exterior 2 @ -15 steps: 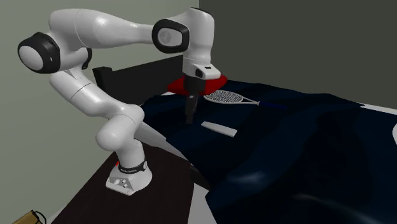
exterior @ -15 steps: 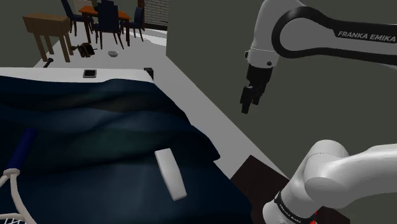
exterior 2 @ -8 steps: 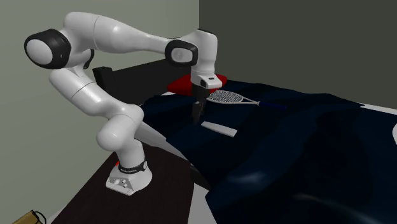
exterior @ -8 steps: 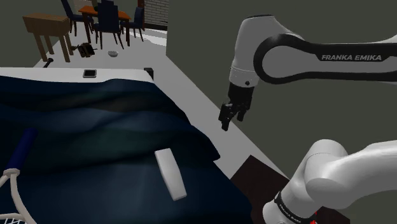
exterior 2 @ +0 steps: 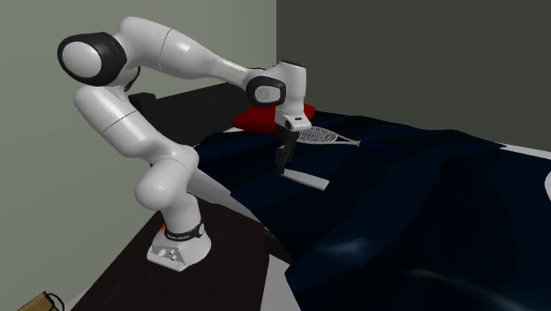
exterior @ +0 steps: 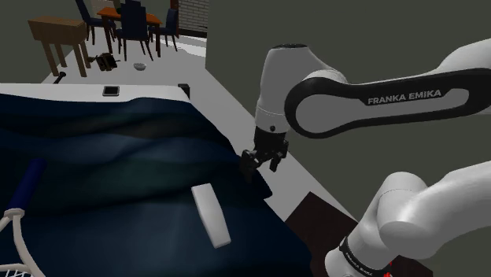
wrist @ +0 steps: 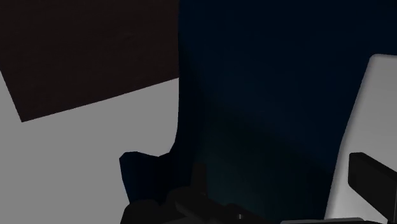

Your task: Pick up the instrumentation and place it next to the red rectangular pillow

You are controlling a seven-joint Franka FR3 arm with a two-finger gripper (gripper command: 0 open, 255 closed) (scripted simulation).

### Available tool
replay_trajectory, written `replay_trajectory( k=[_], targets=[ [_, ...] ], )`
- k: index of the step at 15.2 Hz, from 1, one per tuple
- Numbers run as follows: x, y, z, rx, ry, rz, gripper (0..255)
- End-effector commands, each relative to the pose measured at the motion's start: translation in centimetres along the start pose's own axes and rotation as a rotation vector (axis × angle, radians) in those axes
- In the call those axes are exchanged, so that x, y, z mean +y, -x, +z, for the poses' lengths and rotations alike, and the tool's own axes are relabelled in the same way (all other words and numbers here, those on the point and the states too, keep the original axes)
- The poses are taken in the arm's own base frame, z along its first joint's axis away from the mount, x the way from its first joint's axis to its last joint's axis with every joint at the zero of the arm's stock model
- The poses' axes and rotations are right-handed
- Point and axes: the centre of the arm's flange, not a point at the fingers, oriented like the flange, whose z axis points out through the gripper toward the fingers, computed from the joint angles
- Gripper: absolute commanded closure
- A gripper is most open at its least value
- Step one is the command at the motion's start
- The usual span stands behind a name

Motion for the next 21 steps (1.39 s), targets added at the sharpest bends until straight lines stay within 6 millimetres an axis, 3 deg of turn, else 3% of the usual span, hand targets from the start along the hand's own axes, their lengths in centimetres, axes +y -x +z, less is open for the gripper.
replay_trajectory(
  k=[1,11,18,21],
  targets=[
    [-2.2,-0.4,1.5,0.007,-0.009,0.033,0],
    [-12.8,-3.1,7.8,0.041,-0.043,0.18,0],
    [-12.9,-3.2,11.5,0.041,-0.043,0.18,0],
    [-12.9,-3.2,11.8,0.041,-0.043,0.18,0]
  ],
)
